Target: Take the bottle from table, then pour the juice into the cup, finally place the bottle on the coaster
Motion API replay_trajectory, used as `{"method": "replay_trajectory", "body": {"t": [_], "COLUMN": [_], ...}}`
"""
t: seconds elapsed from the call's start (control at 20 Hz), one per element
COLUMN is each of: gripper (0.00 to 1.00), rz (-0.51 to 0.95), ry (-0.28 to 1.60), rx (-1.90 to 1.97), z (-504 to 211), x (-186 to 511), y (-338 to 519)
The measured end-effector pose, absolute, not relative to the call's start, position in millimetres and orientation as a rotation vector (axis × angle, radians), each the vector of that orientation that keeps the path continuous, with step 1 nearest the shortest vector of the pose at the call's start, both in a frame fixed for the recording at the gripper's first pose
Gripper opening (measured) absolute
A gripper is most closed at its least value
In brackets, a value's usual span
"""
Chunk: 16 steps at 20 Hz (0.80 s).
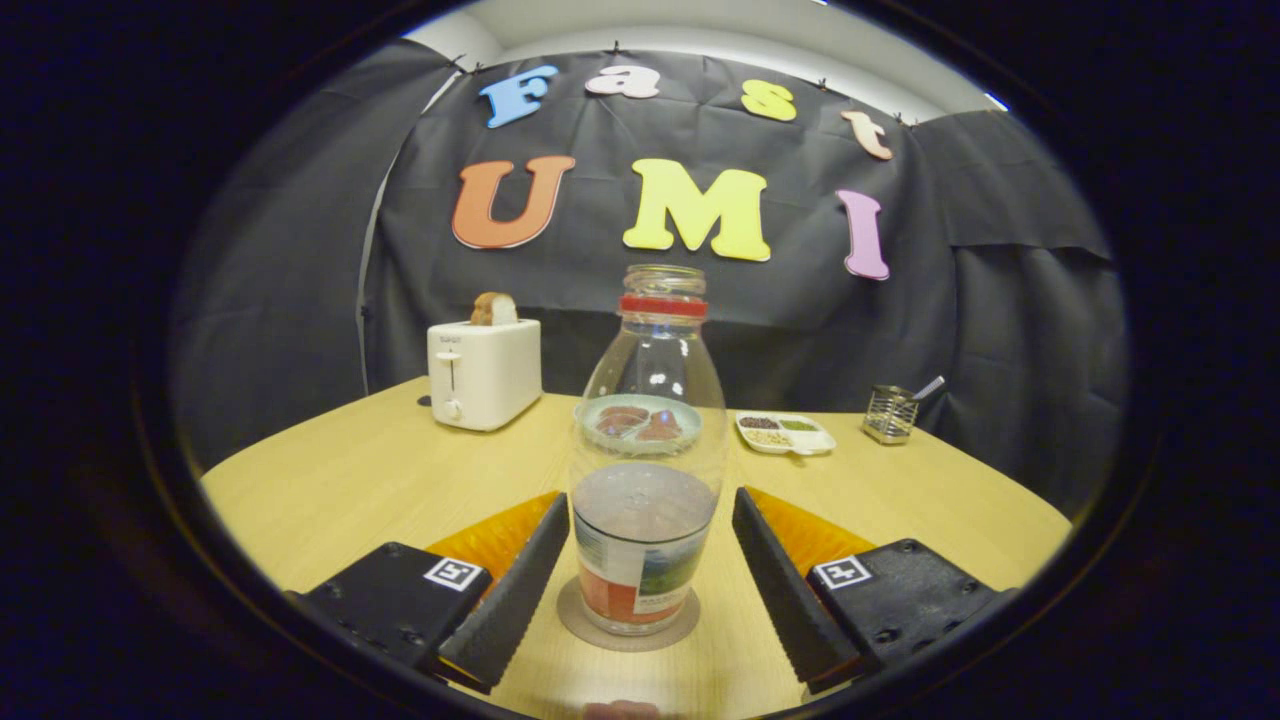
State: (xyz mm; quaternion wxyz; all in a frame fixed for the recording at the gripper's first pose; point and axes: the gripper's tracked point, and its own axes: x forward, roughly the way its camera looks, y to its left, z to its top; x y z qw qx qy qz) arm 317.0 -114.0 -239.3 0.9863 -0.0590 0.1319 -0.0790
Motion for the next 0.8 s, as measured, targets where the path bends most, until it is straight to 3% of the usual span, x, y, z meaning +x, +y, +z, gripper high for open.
{"method": "replay_trajectory", "body": {"t": [0.5, 0.8], "gripper": [1.00, 1.00], "rz": [-0.150, -0.138], "ry": [0.253, 0.147], "rx": [-0.118, -0.091], "z": [-204, -115], "x": [284, 240], "y": [-110, -91]}}
